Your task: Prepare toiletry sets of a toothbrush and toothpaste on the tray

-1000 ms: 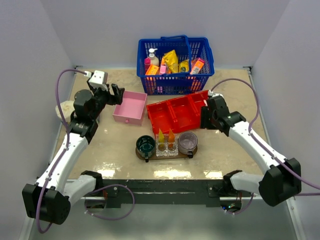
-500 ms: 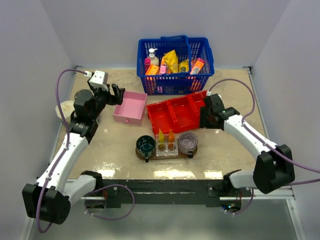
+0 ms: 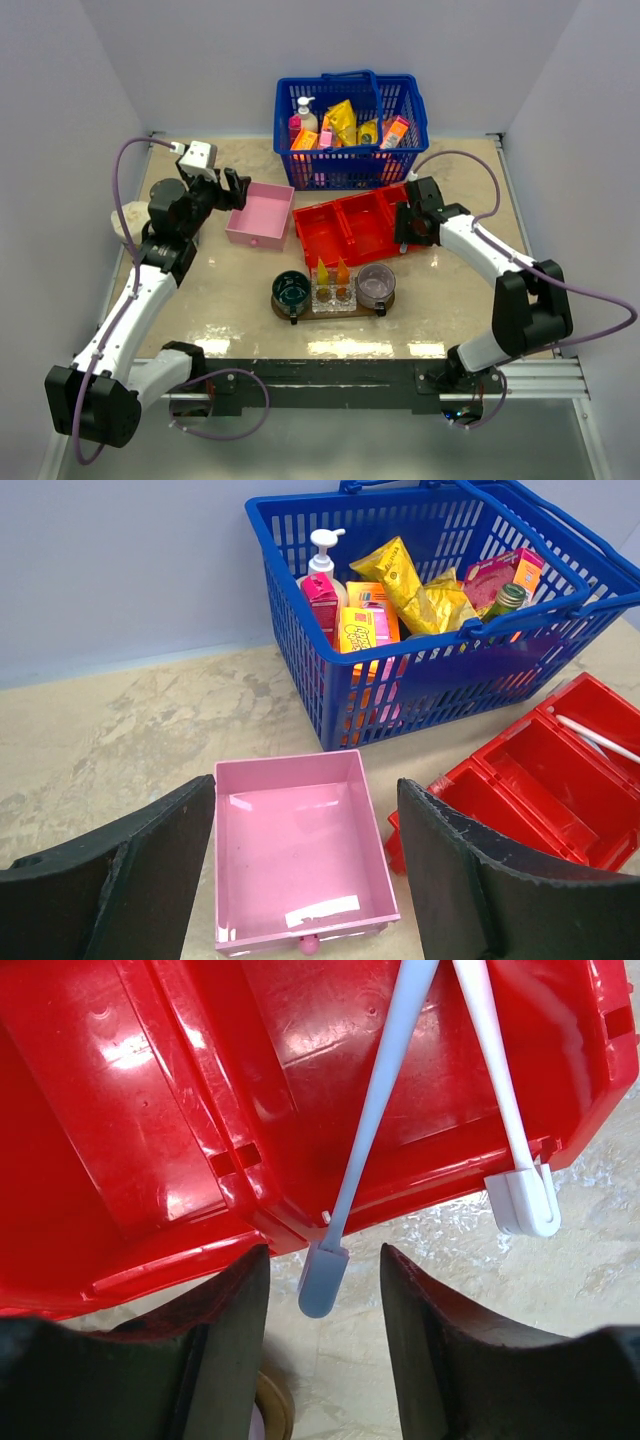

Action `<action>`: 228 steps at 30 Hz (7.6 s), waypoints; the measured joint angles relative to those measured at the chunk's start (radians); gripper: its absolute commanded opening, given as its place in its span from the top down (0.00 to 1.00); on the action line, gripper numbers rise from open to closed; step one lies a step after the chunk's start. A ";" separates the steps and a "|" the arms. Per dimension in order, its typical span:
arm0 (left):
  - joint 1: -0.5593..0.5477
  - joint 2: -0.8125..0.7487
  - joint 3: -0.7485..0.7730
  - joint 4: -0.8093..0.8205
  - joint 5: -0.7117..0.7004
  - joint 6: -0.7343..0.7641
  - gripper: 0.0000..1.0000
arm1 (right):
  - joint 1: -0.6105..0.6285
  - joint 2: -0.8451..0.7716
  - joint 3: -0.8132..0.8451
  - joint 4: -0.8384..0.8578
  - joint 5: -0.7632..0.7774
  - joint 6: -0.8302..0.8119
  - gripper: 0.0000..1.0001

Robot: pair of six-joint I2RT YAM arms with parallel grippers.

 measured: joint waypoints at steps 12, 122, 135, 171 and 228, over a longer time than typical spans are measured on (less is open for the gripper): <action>0.000 0.004 0.000 0.000 0.000 0.000 0.23 | 0.000 0.017 -0.001 0.005 0.066 0.000 0.60; -0.028 0.051 -0.002 0.013 0.048 -0.010 0.23 | 0.268 -0.415 0.490 -0.835 -0.623 -0.079 1.00; -0.035 0.066 -0.002 0.013 0.036 -0.006 0.23 | 0.308 -0.461 0.351 -0.842 -0.644 -0.095 1.00; -0.050 0.069 -0.002 0.012 0.026 0.008 0.23 | 0.381 -0.418 0.203 -0.848 -0.495 -0.098 1.00; -0.053 0.069 -0.002 0.012 0.037 0.008 0.23 | 0.422 -0.179 0.241 -0.793 -0.447 -0.135 1.00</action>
